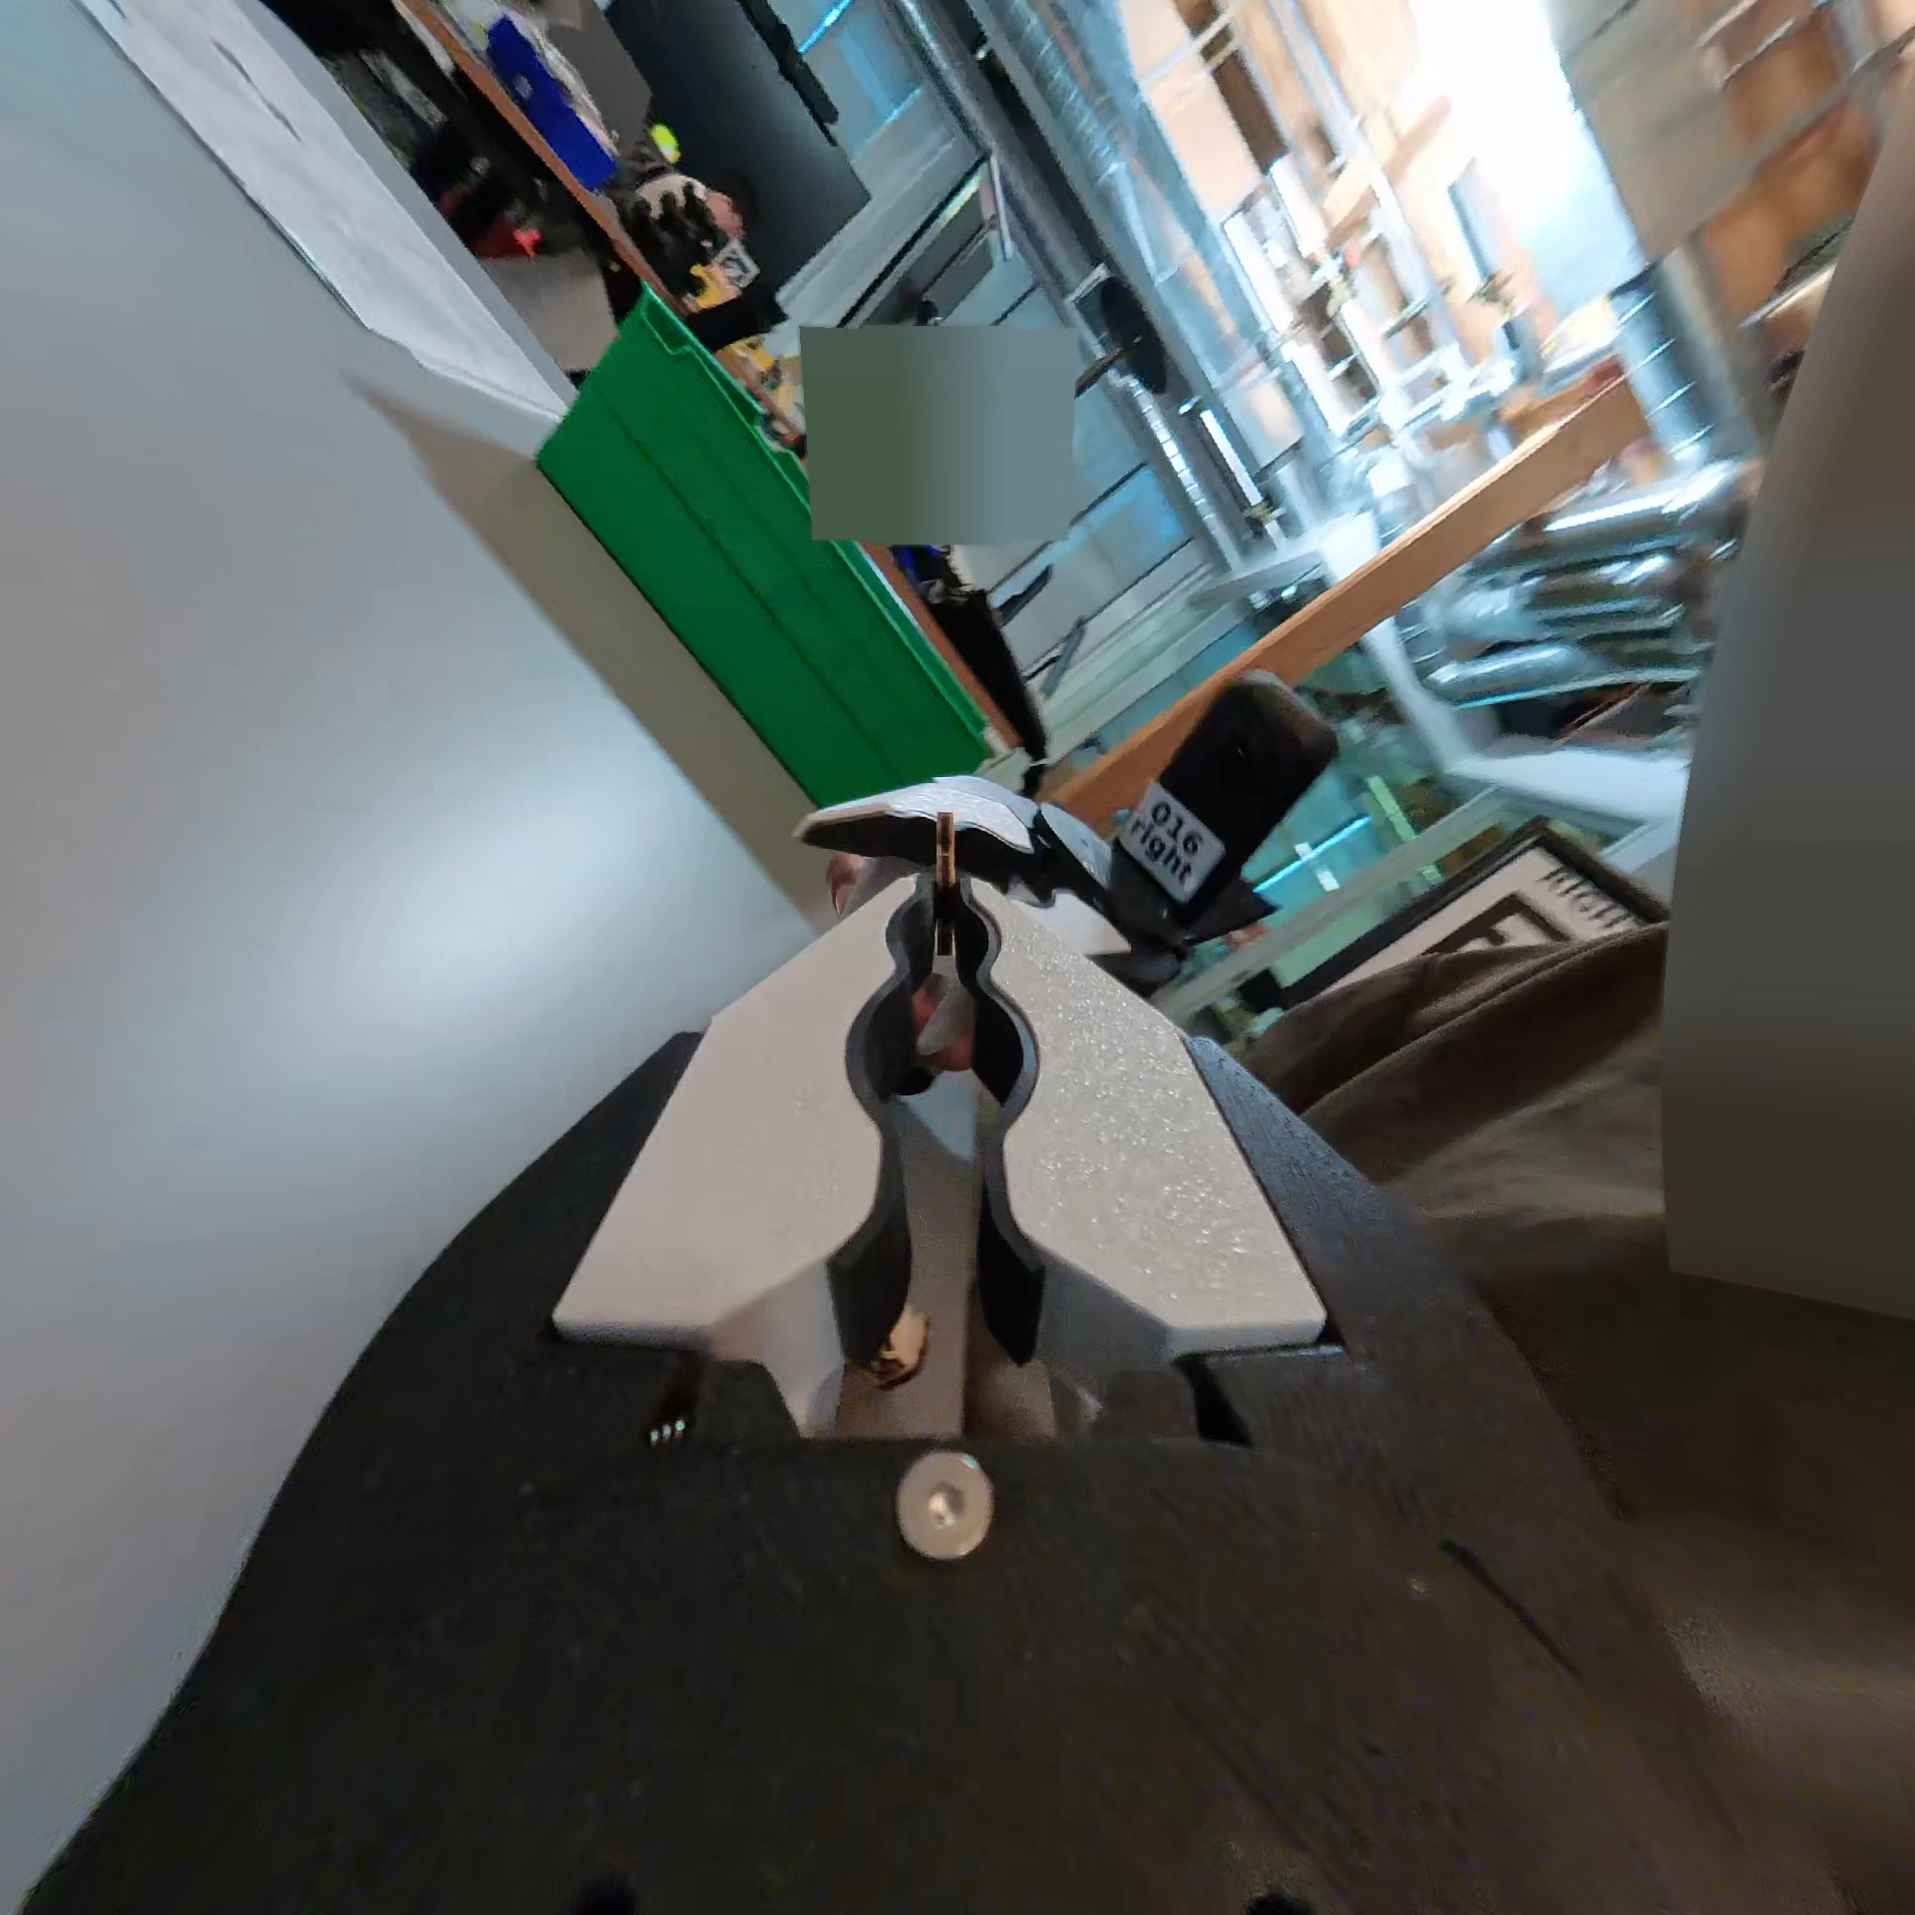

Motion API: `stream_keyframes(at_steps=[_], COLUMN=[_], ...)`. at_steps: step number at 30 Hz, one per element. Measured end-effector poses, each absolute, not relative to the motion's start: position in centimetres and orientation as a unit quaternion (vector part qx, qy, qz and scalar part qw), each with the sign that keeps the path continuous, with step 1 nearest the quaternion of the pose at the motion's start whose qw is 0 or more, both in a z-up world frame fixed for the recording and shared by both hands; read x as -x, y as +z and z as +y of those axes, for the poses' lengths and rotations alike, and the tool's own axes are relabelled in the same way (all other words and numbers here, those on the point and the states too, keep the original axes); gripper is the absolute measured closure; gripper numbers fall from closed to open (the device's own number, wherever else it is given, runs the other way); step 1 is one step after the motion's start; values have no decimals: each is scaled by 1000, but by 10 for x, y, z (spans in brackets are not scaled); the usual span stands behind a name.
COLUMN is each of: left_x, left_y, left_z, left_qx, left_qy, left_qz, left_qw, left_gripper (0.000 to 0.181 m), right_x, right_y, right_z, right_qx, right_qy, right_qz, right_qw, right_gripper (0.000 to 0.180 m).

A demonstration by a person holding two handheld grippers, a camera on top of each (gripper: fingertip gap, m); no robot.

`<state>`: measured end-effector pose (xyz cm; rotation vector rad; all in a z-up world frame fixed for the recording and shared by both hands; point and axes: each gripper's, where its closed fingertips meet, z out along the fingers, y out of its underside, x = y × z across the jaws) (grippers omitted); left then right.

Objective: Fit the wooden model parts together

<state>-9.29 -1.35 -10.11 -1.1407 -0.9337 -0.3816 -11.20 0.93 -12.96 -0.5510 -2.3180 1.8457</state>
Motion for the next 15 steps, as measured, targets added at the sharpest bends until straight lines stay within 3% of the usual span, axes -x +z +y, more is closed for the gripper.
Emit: stream_keyframes(at_steps=[5,8,12,15], left_x=[102,108,108,105], left_y=[-107,-115,-121,-125], left_z=[-24,-30,-29,-22], left_qx=[513,479,449,454], left_qy=[-148,-175,-216,-228], left_qz=[-446,-478,-498,-503], left_qw=[719,715,710,699], left_gripper=[181,181,181,181], right_x=[136,129,112,105], right_y=[-157,-158,-143,-138], right_z=[20,16,6,3], right_qx=[293,273,151,90], right_qy=[554,550,566,553], right_qz=[-779,-789,-807,-812], right_qw=[-8,-26,74,165], right_gripper=[135,131,133,147])
